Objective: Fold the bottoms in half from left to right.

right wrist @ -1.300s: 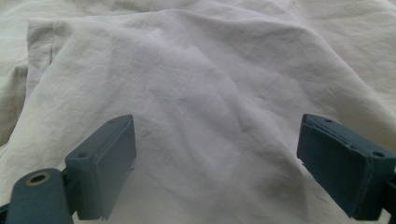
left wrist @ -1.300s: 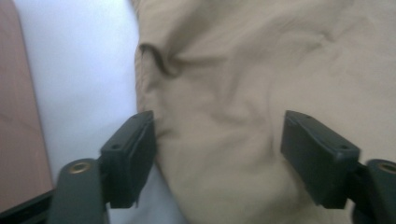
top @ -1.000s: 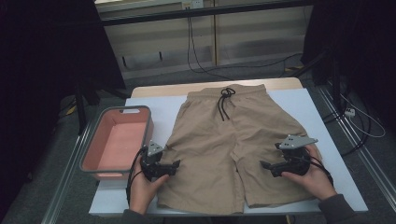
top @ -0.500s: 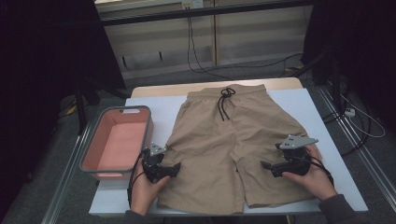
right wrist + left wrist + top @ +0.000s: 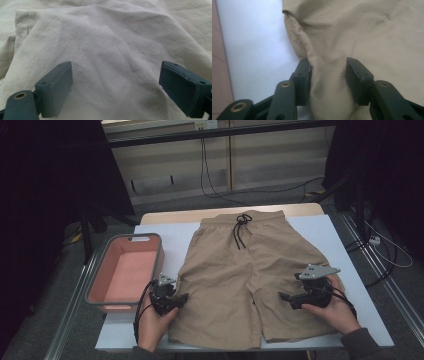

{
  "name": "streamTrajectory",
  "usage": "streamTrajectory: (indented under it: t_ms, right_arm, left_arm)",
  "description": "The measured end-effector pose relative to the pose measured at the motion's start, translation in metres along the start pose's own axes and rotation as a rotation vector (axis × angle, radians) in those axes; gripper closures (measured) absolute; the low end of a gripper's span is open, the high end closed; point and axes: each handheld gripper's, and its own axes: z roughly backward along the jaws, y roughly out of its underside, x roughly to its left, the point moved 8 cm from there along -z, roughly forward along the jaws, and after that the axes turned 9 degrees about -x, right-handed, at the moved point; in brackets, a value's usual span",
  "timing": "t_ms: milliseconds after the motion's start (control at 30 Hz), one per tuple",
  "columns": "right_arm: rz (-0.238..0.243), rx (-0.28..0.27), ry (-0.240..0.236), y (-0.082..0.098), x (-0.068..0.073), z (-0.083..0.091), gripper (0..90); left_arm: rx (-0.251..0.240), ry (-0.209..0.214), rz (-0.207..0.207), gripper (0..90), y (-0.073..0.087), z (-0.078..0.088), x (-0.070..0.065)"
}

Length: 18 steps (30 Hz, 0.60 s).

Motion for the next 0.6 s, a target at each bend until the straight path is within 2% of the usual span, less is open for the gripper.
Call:
streamTrajectory:
  t_ms: [67,133,300,433,600]
  right_arm:
    - [0.0,-0.002,-0.001,0.0,0.0,0.0,11.3]
    - [0.001,-0.001,0.003,0.0,-0.001,0.0,11.2]
    - [-0.002,-0.004,0.003,0.0,-0.001,0.0,11.2]
    - [-0.003,-0.009,0.002,-0.002,-0.001,0.0,11.2]
    - [-0.013,-0.015,0.0,-0.002,-0.001,0.0,11.0]
  left_arm:
    - [-0.001,0.013,0.023,64.8,-0.001,0.0,-0.001]
    - [0.001,0.018,0.026,69.6,-0.001,0.0,-0.002]
    - [0.012,0.02,0.03,73.8,-0.002,0.0,-0.005]
    - [-0.011,0.059,0.073,85.3,-0.01,0.006,-0.009]
    - [-0.041,0.084,0.099,87.4,-0.021,0.01,-0.017]
